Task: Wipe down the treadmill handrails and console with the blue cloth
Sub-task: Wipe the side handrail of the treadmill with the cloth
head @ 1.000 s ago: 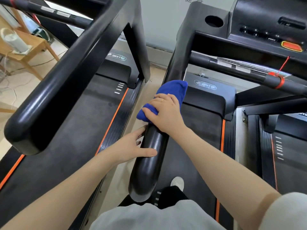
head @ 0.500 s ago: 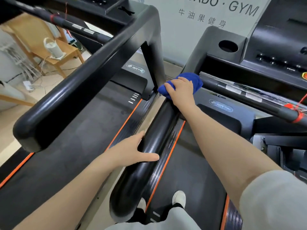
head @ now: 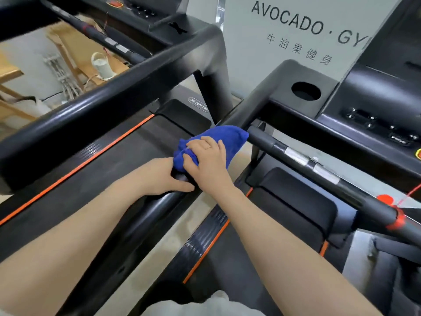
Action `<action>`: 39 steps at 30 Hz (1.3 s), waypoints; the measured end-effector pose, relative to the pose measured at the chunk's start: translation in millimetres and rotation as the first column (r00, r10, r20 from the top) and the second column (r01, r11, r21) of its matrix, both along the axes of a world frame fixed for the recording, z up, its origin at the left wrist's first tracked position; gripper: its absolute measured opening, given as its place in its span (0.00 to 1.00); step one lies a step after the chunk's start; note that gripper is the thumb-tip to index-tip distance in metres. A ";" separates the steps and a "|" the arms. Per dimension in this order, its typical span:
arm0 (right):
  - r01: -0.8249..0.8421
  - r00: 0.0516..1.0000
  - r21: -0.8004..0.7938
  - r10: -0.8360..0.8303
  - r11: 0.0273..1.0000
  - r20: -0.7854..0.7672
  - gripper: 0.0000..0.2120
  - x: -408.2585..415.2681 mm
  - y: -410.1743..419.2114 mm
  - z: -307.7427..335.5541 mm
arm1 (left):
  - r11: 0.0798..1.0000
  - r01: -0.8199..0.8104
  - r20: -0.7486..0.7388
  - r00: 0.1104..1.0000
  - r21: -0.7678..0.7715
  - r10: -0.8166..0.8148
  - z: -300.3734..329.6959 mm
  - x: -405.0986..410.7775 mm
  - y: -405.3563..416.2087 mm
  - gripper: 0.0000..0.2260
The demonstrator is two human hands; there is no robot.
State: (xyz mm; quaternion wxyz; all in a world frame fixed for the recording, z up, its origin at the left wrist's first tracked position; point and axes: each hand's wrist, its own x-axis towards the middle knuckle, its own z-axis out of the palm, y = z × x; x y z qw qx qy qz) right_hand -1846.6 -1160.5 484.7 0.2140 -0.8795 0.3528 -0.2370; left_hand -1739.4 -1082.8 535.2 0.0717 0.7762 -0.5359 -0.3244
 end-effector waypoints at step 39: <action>-0.066 0.938 -0.263 -0.030 0.962 -0.344 0.21 14.5 -103.3 17.5 | 0.994 0.096 -0.111 0.990 0.057 -0.089 -15.6 21.5 -5.9 0.45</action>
